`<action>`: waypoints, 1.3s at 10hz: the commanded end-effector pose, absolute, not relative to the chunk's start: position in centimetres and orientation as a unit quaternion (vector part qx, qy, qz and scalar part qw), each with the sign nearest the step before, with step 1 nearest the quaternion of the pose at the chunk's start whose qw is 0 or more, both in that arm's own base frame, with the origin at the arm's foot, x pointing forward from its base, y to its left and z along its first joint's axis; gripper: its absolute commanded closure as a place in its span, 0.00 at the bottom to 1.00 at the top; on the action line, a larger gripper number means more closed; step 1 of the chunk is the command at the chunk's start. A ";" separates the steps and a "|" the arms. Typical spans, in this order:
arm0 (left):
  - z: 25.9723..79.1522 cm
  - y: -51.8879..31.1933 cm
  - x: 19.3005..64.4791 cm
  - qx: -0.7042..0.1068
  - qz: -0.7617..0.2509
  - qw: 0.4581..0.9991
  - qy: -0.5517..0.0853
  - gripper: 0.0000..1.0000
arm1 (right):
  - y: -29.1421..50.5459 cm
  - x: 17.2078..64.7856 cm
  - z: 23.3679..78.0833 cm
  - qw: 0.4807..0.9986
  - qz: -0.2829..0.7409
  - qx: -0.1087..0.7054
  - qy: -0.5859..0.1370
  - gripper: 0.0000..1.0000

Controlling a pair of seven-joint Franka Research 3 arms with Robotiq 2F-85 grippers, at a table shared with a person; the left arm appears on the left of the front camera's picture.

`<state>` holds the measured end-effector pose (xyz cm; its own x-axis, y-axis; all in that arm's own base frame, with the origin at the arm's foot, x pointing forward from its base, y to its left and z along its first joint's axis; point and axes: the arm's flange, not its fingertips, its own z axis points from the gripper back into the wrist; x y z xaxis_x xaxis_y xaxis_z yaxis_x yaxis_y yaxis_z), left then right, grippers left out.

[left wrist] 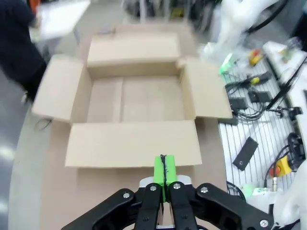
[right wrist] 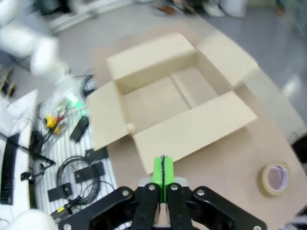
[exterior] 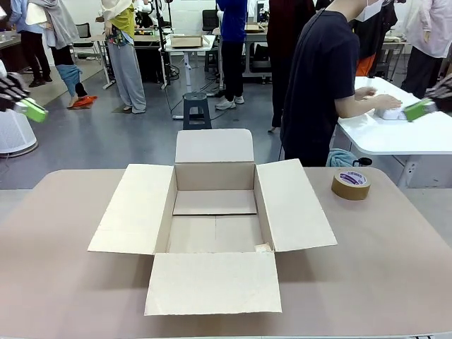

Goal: Wrap the clocks to prevent damage.
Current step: Open the side flaps of the Package Box.

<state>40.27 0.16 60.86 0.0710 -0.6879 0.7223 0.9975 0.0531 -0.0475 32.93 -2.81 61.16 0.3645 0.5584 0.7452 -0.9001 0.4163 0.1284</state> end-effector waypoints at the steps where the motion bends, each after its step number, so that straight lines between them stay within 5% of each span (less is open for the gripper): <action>1: 61.1 -7.2 39.8 -0.164 -0.599 0.763 -0.176 1.00 | 5.9 32.2 60.3 0.864 0.373 0.245 -0.234 0.99; 4: 59.0 -15.6 39.2 -0.039 -0.566 0.819 -0.091 1.00 | 13.3 33.2 57.1 0.920 0.310 0.167 -0.175 0.99; 11: 58.8 -17.4 38.4 -0.021 -0.572 0.812 -0.116 1.00 | 15.2 33.0 56.5 0.918 0.315 0.155 -0.183 0.99; 13: 57.7 -19.5 38.0 0.001 -0.513 0.850 -0.117 0.99 | 18.1 32.0 54.4 0.961 0.138 0.098 -0.218 0.99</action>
<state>38.37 -17.93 58.62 0.3700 -0.9024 0.2209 0.9151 0.3951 0.0810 32.78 16.04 56.02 0.8079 0.3615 0.4654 -0.4824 0.8593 0.1699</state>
